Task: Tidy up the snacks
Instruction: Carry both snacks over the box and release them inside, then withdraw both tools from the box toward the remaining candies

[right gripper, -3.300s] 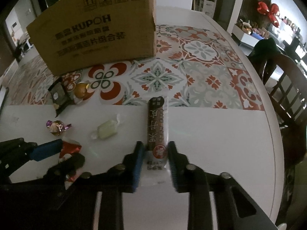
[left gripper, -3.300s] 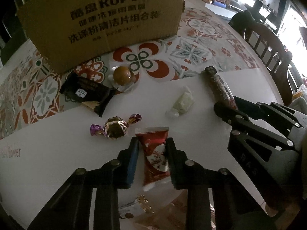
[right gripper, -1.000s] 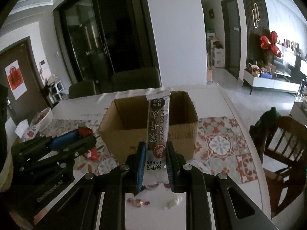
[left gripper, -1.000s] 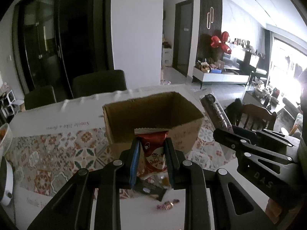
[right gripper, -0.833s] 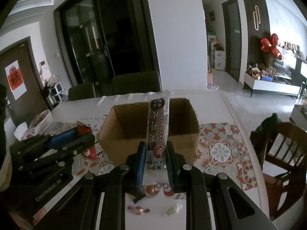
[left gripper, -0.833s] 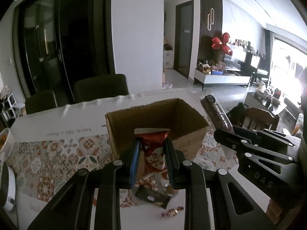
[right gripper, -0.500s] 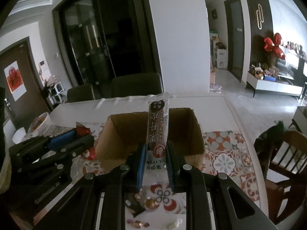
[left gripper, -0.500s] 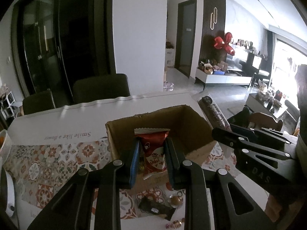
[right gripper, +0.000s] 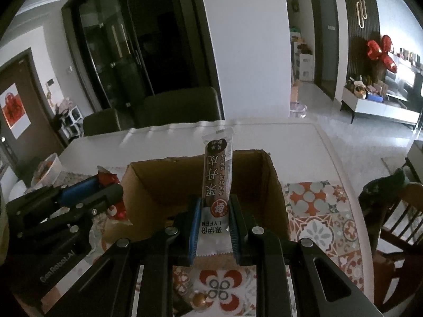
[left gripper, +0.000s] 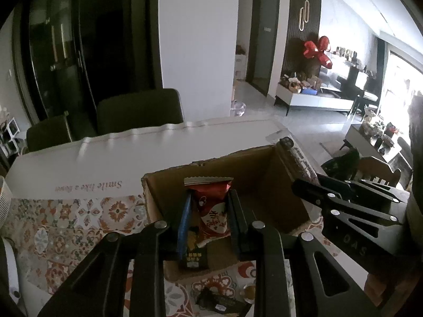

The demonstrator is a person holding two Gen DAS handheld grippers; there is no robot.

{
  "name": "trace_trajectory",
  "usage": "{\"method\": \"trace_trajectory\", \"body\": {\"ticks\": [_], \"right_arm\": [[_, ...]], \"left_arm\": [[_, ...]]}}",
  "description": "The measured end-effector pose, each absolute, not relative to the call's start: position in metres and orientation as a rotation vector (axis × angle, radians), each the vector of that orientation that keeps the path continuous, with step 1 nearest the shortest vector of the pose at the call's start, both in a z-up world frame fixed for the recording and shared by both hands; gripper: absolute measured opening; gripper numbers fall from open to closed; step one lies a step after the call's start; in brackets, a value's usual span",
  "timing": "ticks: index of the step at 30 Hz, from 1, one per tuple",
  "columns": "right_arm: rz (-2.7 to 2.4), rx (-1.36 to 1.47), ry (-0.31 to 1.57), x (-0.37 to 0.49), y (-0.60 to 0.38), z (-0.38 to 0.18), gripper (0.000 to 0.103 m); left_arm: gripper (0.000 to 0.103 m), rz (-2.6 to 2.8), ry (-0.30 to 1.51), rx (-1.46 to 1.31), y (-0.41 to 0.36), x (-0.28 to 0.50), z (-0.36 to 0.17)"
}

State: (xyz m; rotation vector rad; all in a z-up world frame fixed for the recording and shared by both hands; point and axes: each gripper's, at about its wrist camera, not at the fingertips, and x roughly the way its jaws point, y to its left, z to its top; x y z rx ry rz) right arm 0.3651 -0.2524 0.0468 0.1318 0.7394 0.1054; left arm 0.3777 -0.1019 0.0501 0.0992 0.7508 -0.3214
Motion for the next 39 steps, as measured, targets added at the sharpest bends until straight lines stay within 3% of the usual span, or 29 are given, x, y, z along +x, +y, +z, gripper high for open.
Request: {"method": "trace_trajectory", "body": {"ticks": [3,5,6,7,11,24,39], "right_arm": [[0.095,0.135,0.736,0.37,-0.254,0.046,0.023],[0.092,0.145,0.733,0.371,-0.256,0.046,0.032],[0.086,0.15,0.729,0.371,-0.256,0.047,0.044],[0.077,0.148,0.72,0.37,-0.256,0.049,0.047],[0.063,0.136,0.712,0.363,-0.255,0.053,0.047],[0.062,0.125,0.676,0.313,-0.251,0.059,0.047],[0.04,0.132,0.69,0.264,-0.246,0.043,0.047]], "left_arm": [[0.038,-0.306,0.746,0.115,-0.103,0.383,0.048],[0.046,-0.294,0.742,0.111,-0.103,0.384,0.049],[0.047,-0.291,0.74,0.108,-0.102,0.383,0.05],[0.047,-0.29,0.738,0.108,-0.101,0.382,0.051],[0.055,-0.295,0.722,0.109,-0.099,0.374,0.055],[0.056,-0.33,0.664,0.098,-0.087,0.323,0.071],[0.056,-0.365,0.685,0.109,-0.079,0.273,0.053]]}}
